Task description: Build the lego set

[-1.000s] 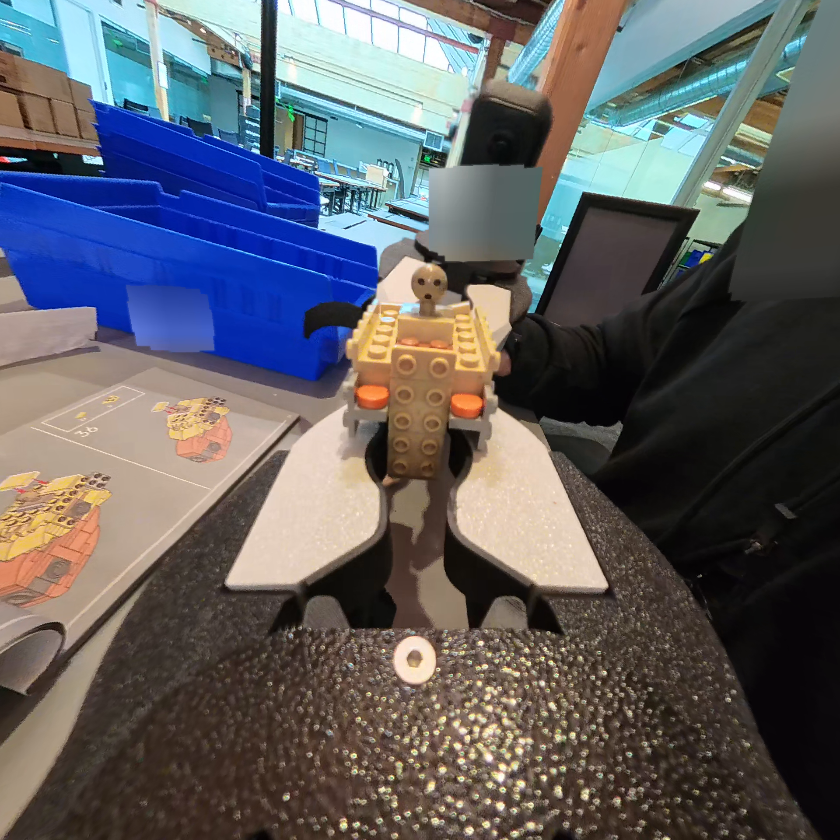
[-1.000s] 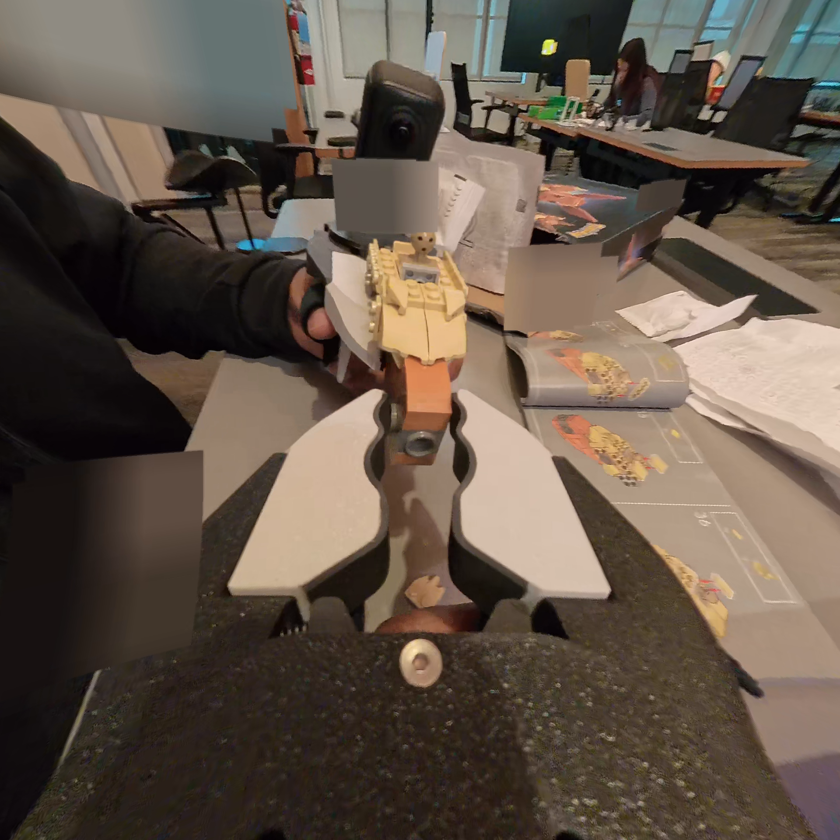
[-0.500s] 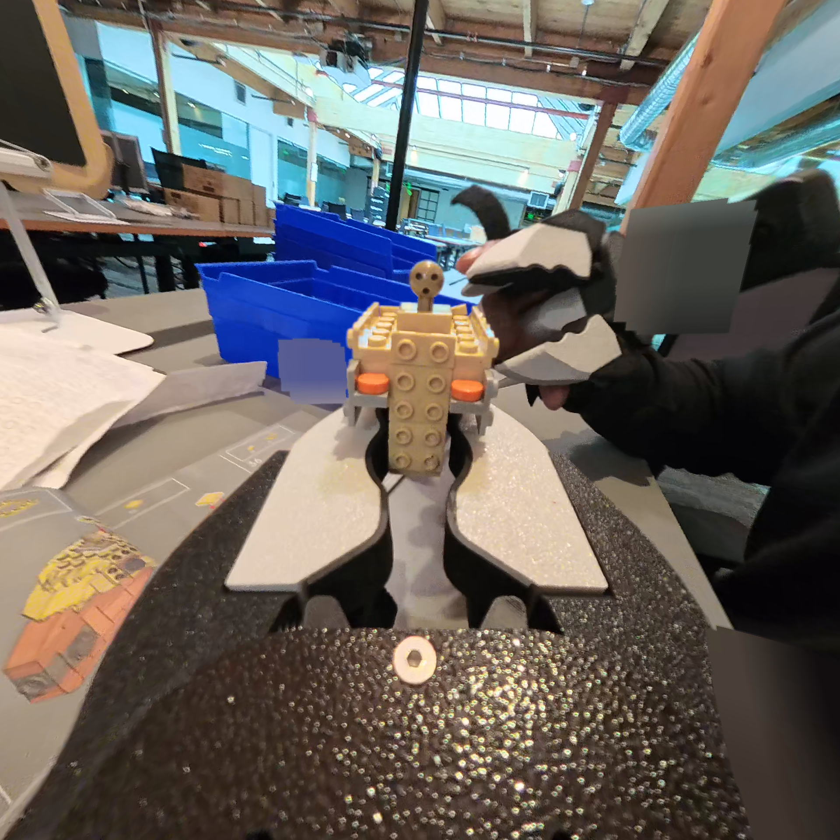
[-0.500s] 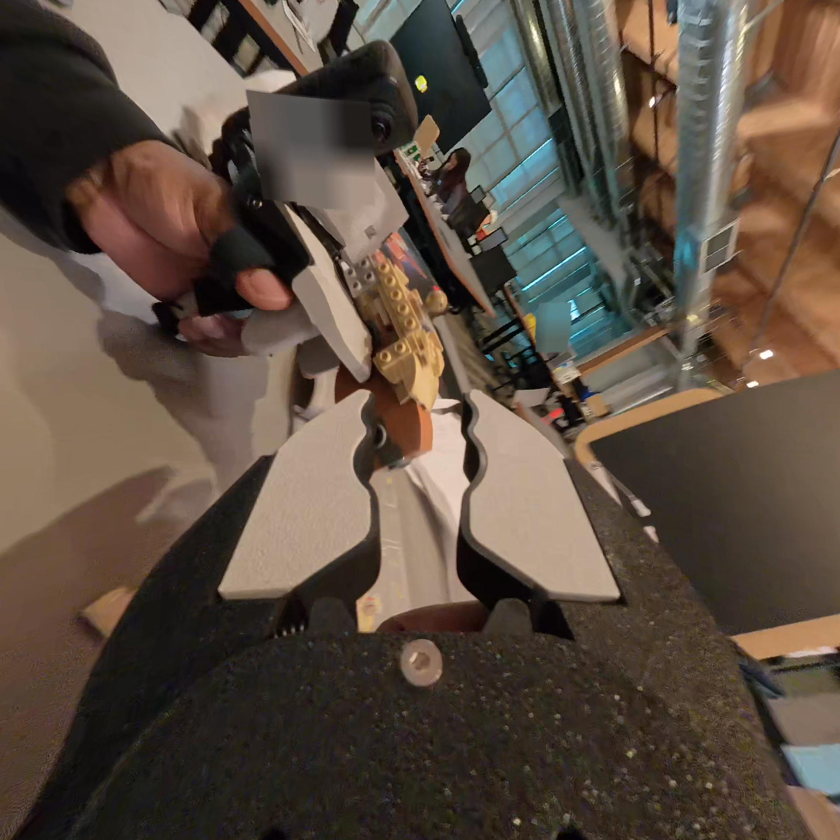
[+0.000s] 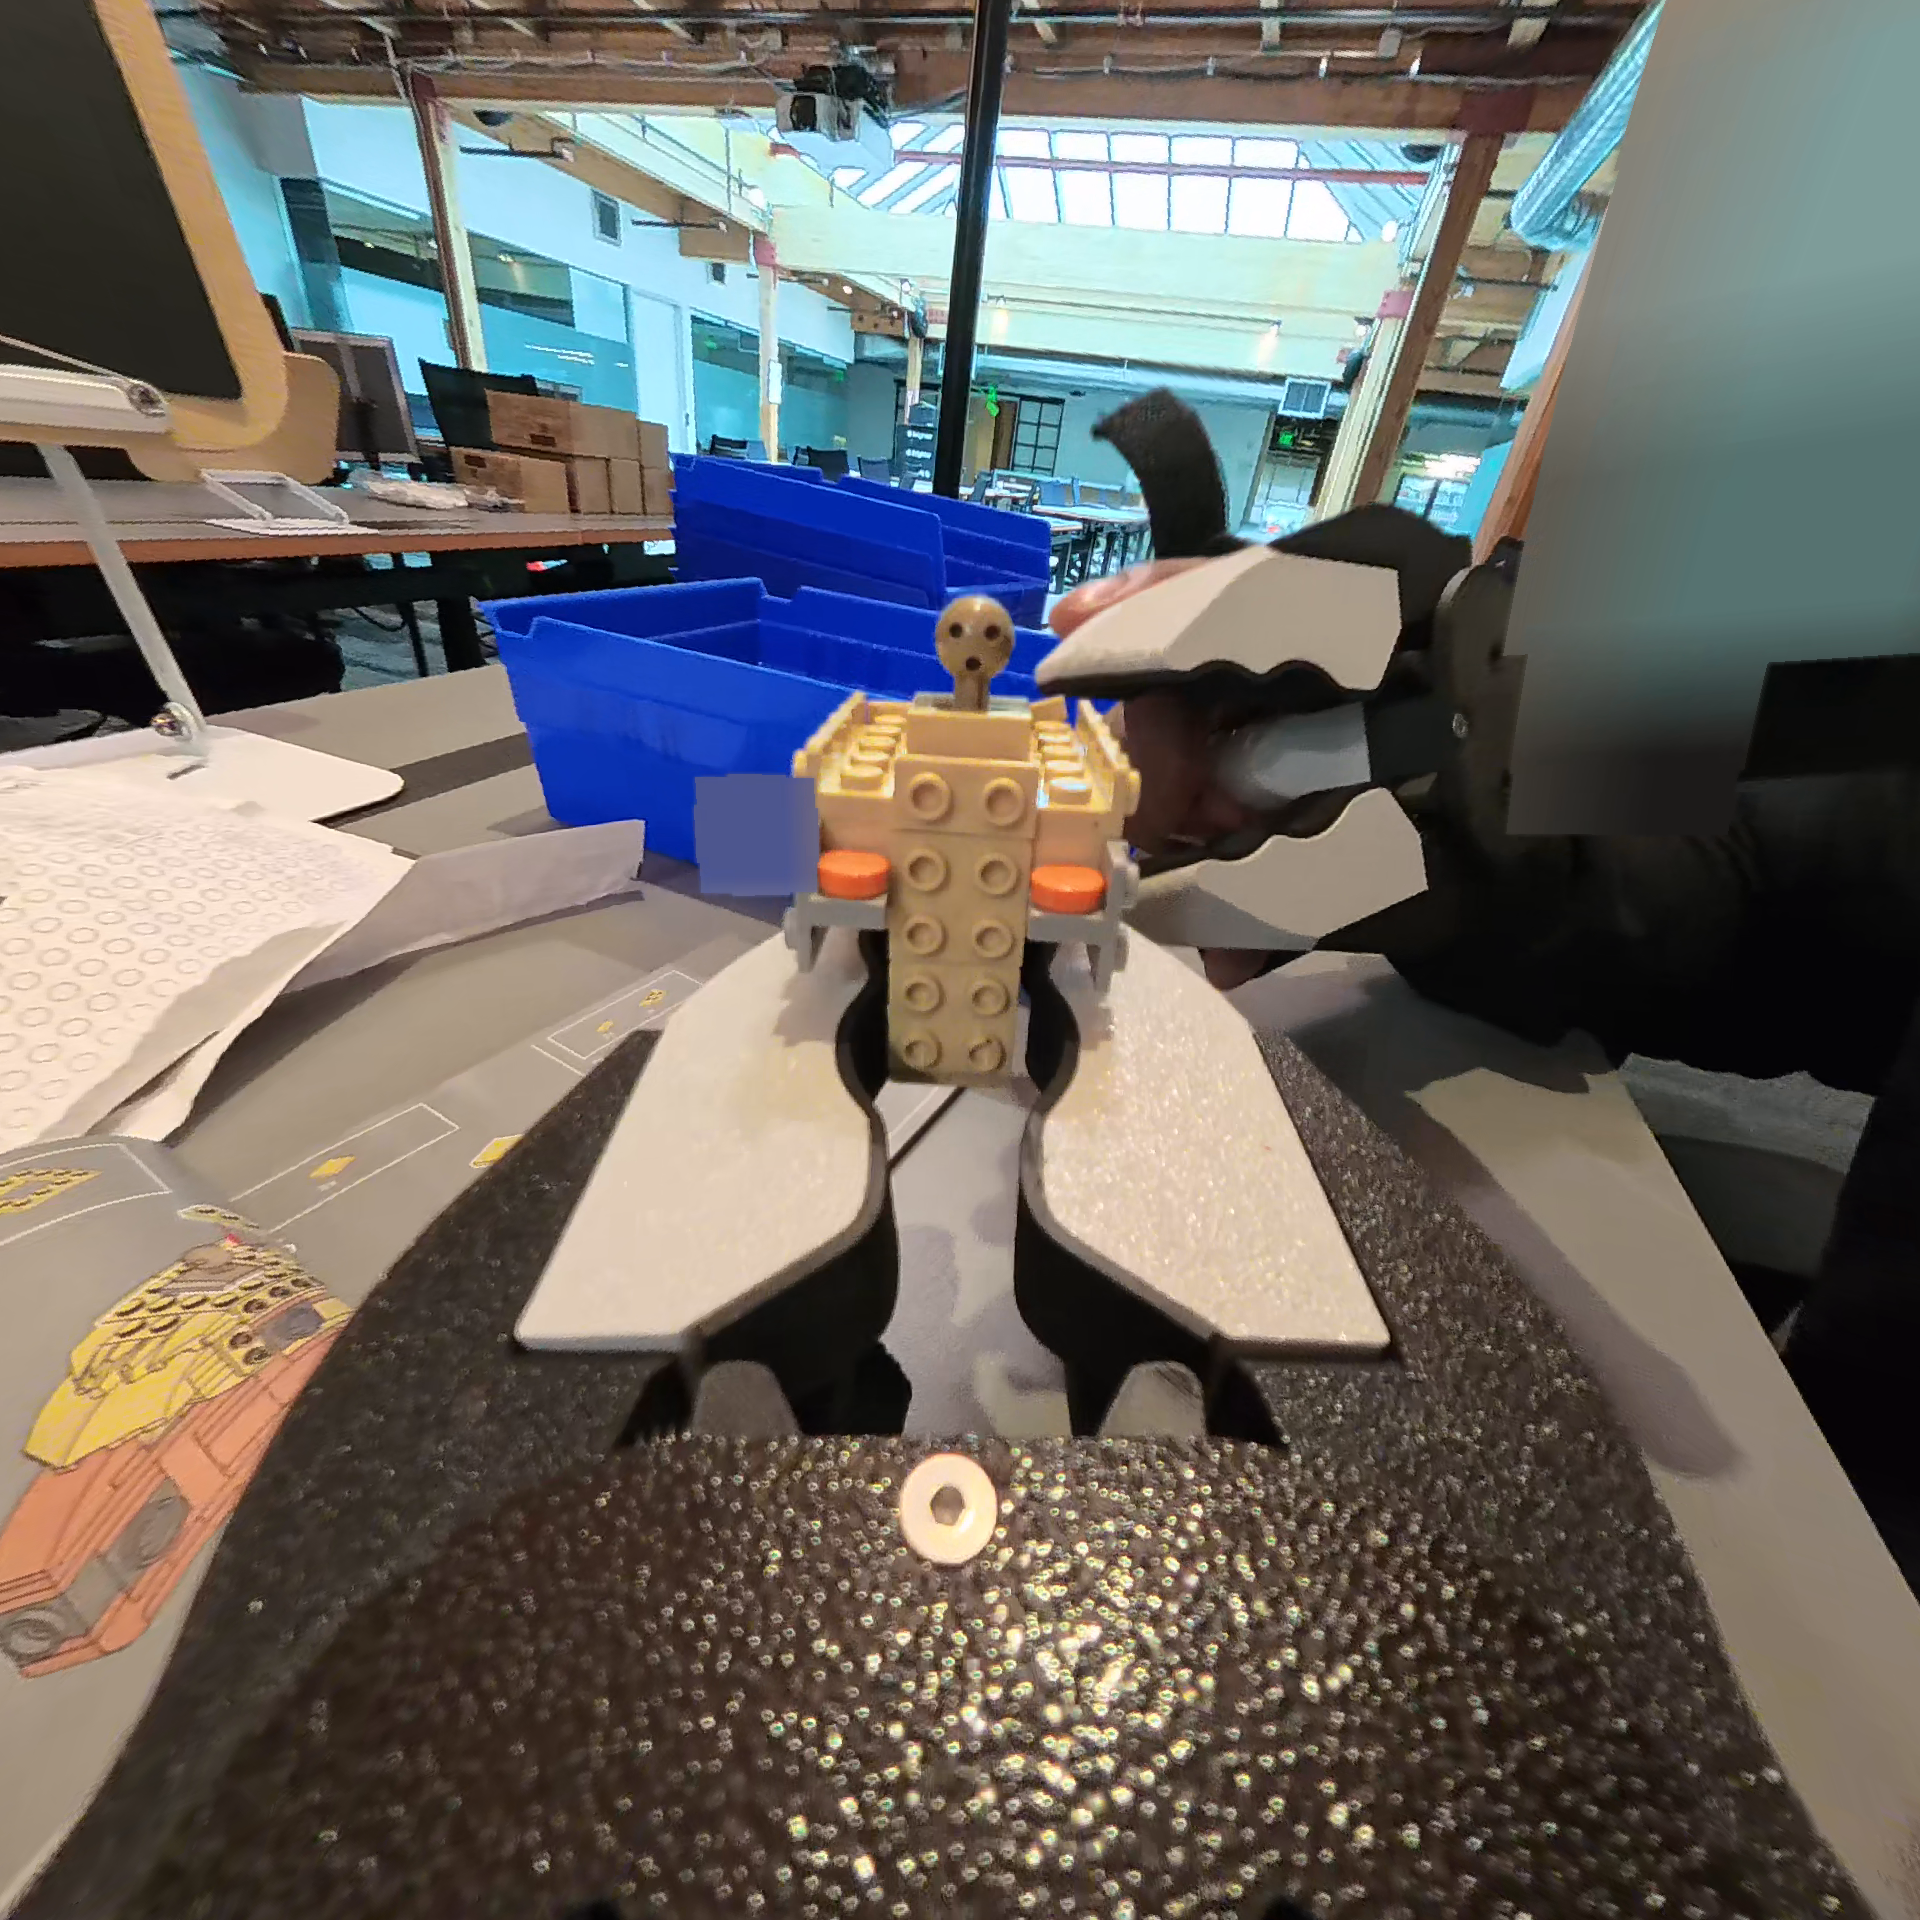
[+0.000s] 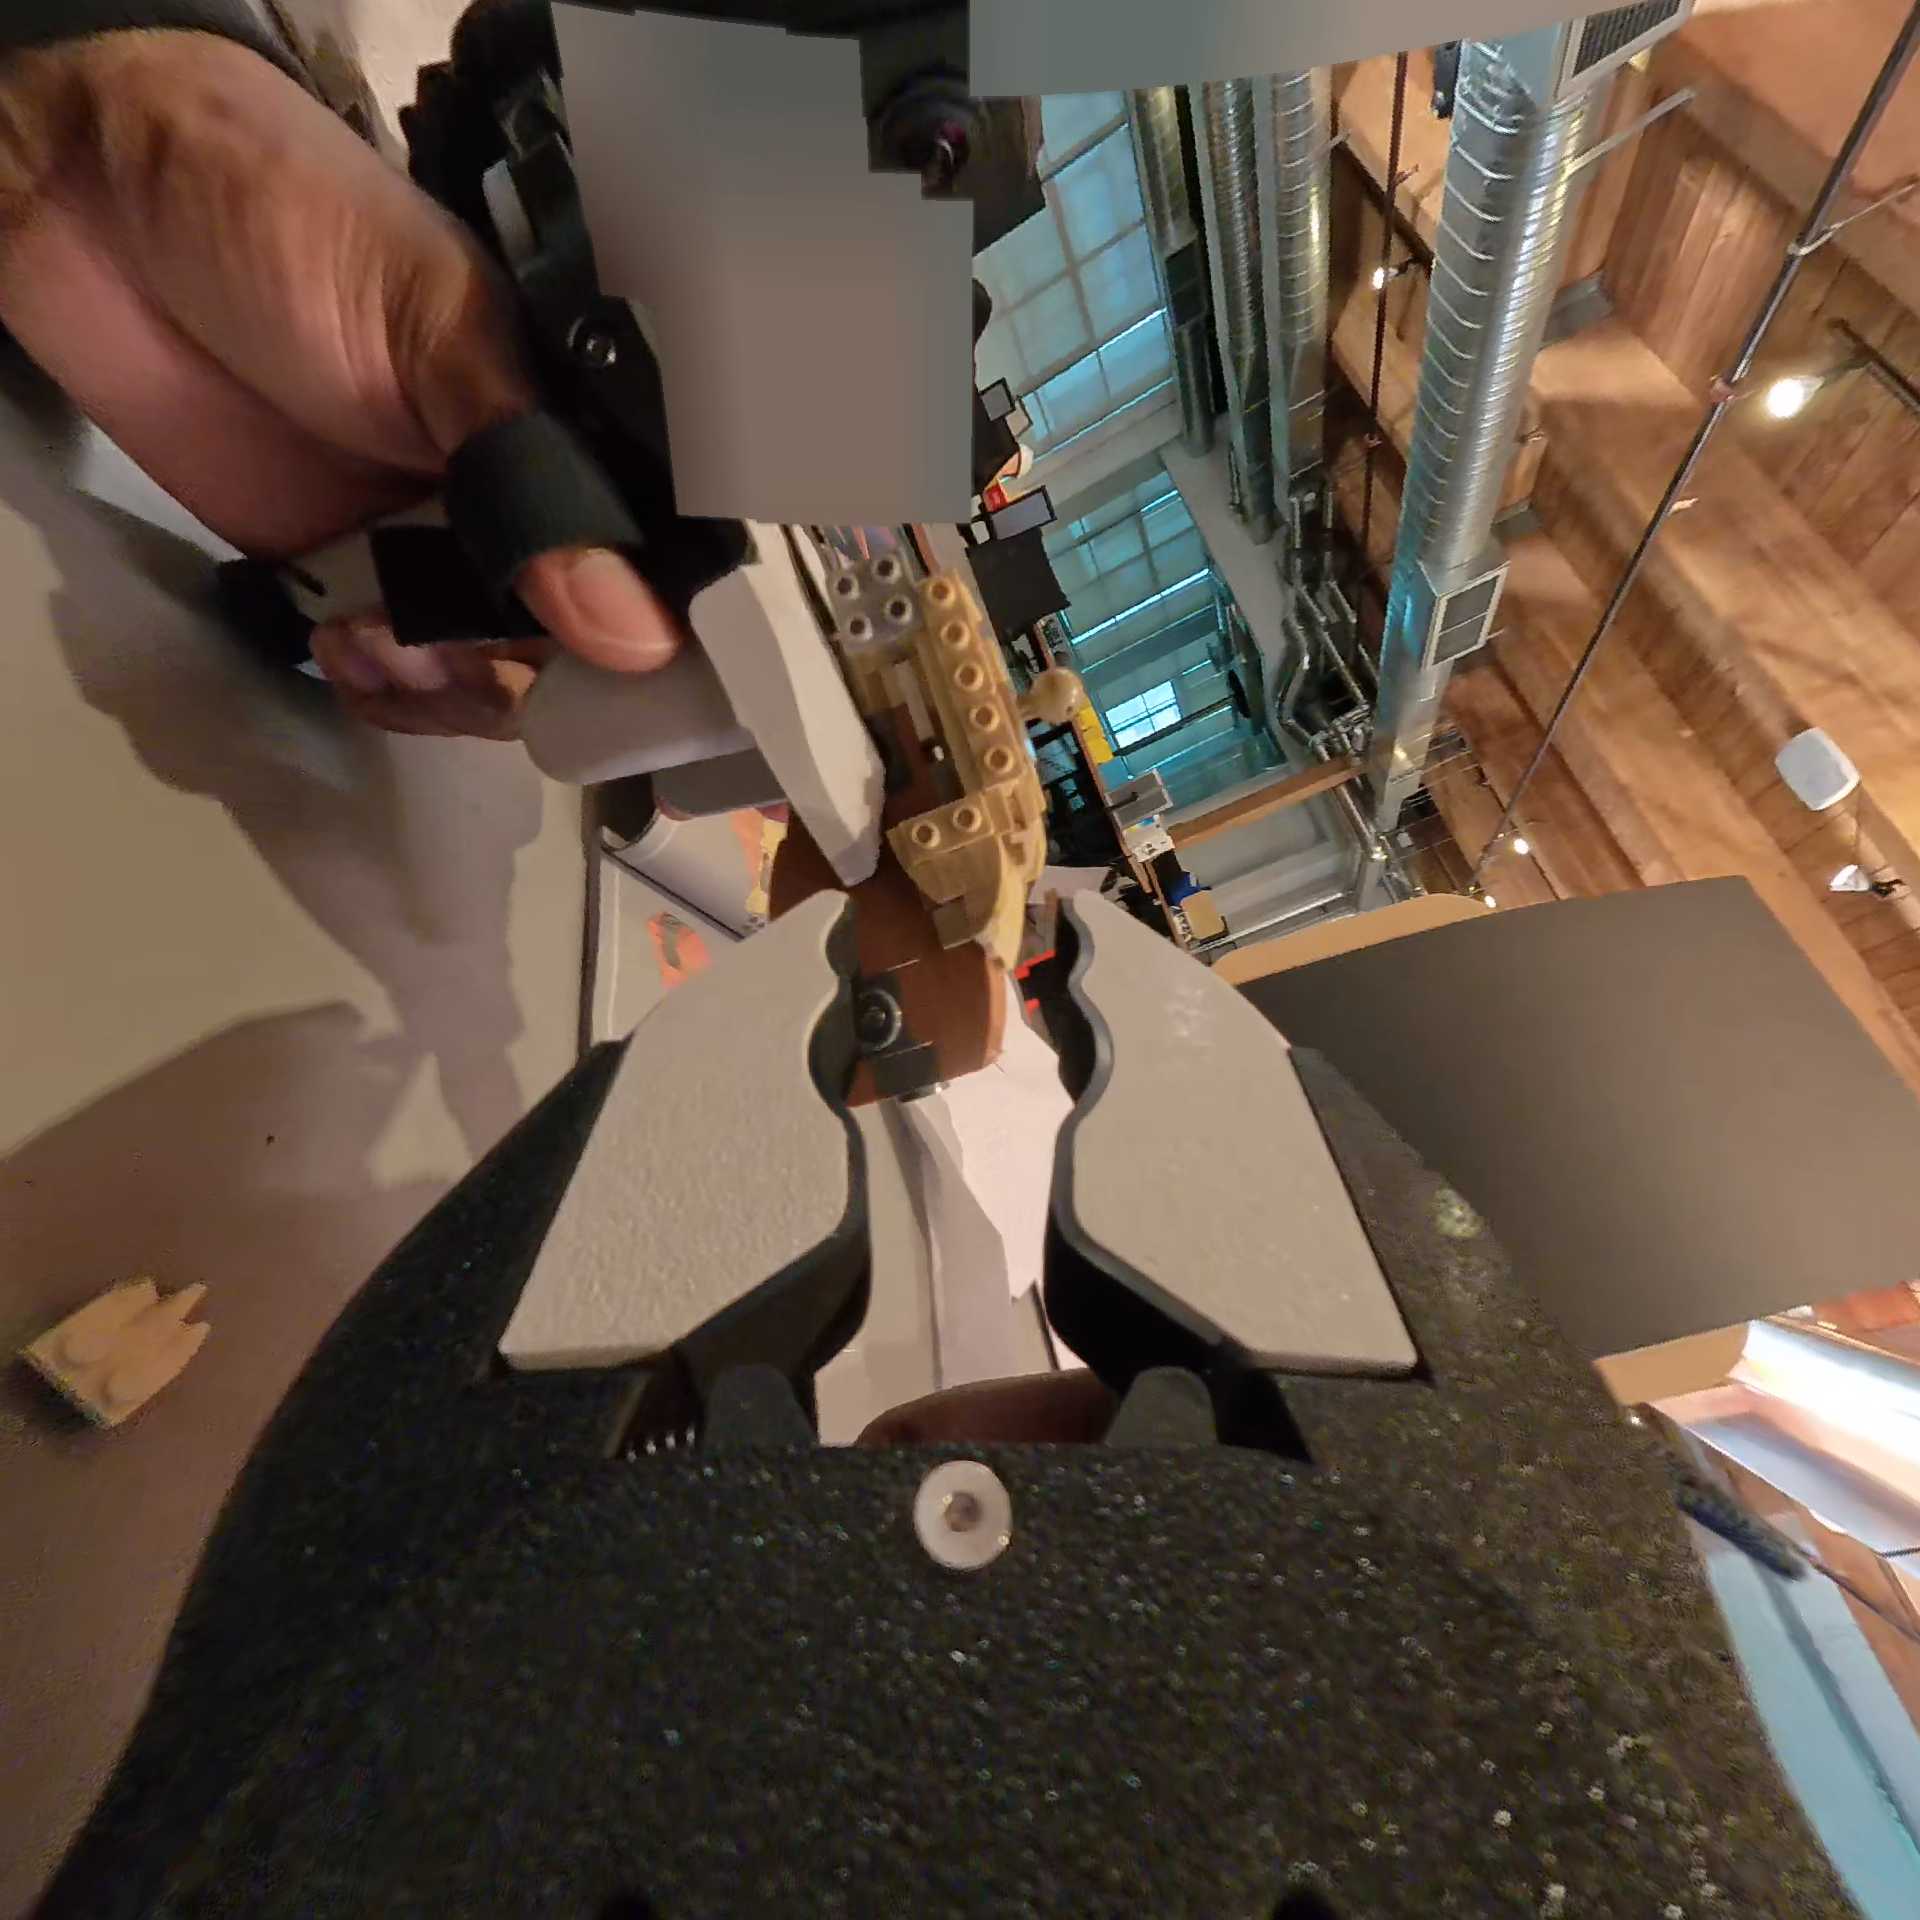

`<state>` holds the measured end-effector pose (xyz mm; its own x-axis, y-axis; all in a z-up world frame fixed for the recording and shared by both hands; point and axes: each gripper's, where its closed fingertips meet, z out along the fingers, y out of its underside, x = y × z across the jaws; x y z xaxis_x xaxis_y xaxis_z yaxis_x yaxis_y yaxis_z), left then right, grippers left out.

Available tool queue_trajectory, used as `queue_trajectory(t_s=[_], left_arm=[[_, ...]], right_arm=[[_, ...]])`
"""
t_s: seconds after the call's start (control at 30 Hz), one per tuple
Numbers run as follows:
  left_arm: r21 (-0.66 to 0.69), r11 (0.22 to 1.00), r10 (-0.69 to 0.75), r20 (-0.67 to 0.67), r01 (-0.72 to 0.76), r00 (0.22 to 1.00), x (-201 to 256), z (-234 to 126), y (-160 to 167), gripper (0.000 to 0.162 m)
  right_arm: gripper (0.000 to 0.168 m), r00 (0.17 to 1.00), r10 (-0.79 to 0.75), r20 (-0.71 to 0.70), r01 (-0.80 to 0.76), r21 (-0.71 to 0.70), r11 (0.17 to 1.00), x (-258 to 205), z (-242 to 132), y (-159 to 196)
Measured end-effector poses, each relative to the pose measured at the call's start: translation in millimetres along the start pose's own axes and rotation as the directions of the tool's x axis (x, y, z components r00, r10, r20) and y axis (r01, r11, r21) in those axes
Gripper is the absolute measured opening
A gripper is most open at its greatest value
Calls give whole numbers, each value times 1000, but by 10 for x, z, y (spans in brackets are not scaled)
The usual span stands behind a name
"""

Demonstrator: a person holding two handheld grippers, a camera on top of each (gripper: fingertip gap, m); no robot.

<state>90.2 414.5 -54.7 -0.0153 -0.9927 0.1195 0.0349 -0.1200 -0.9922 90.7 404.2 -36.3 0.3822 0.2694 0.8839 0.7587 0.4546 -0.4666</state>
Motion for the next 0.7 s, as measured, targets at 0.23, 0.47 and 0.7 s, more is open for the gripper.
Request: queue_trajectory(t_s=[0.23,0.47,0.7], left_arm=[[-28,1000,-14,-17,14,1000,17,31,37,22],[-46,999,14,-29,-15,999,63,46,63,22],[-59,998,18,-42,-21,999,86,50,80,22]], right_arm=[[35,997,-81,5,81,-15,997,20,9,-24],[37,990,-121,67,123,-29,992,-23,-4,-46],[33,981,-163,102,168,-49,985,-75,-2,-29]])
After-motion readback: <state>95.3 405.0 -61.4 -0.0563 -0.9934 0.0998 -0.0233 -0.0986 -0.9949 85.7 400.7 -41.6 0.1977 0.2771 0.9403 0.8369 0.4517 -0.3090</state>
